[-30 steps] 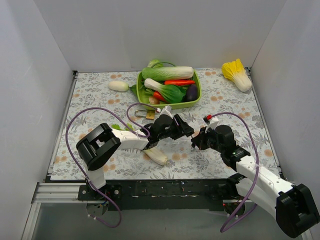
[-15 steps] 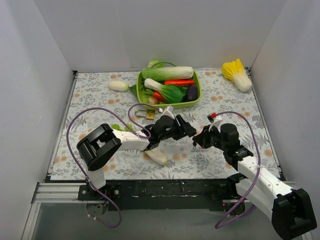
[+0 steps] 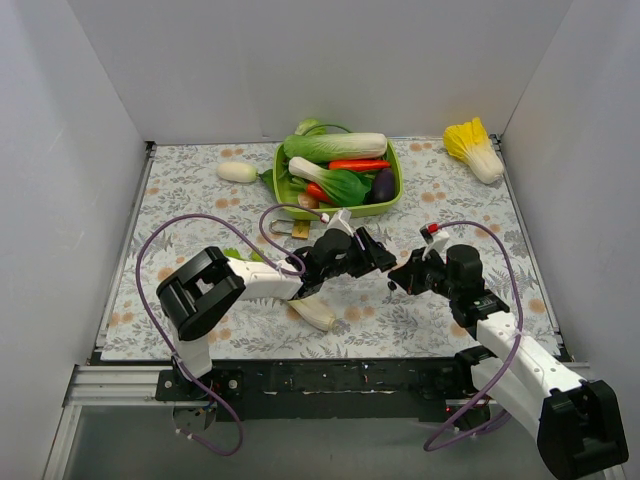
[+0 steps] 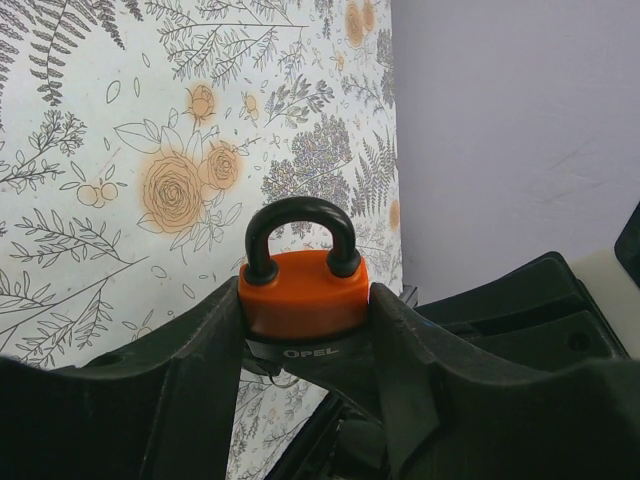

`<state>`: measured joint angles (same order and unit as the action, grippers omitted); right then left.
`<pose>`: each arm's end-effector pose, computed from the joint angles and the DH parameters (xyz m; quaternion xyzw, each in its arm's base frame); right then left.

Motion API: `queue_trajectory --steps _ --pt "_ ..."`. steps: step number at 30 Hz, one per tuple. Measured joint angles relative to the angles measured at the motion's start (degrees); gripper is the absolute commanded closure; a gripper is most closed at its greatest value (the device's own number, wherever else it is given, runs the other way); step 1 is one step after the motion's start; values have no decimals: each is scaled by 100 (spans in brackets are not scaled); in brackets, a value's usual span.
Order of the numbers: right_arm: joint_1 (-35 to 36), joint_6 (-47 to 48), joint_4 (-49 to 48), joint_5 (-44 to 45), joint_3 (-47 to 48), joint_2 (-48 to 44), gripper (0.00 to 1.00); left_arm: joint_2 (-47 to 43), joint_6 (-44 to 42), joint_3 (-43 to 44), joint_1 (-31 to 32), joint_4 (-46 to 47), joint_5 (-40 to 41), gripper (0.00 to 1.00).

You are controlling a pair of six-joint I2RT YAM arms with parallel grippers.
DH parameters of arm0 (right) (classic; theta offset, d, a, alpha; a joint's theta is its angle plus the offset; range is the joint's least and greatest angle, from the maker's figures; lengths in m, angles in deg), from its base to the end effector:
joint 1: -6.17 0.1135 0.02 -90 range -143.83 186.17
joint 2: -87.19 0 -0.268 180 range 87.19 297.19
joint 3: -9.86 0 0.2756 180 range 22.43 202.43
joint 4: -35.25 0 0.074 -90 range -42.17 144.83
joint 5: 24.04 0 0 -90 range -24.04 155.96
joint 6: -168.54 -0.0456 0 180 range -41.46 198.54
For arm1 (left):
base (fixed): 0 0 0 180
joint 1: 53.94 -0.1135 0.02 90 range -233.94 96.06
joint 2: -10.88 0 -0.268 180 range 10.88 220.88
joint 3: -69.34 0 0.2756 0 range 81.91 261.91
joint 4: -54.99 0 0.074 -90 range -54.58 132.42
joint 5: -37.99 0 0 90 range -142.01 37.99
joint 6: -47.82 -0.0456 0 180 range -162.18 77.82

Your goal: Unlock with the key

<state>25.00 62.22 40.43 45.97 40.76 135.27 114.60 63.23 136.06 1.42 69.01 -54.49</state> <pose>0.1959 0.0833 0.1871 -0.1145 0.8159 0.3030 0.4790 0.2336 -0.3415 0.1613 -0.3418 0.7604 -0.5472 0.0744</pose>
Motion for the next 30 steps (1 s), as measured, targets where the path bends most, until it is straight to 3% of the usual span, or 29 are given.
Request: queue_trajectory --steps 20,30 --pt "-251 -509 -133 -278 -11 2 99 0 -201 -24 26 269 81 100" --pt "-584 -957 -505 -1095 -46 109 99 -269 -562 -195 28 409 83 100"
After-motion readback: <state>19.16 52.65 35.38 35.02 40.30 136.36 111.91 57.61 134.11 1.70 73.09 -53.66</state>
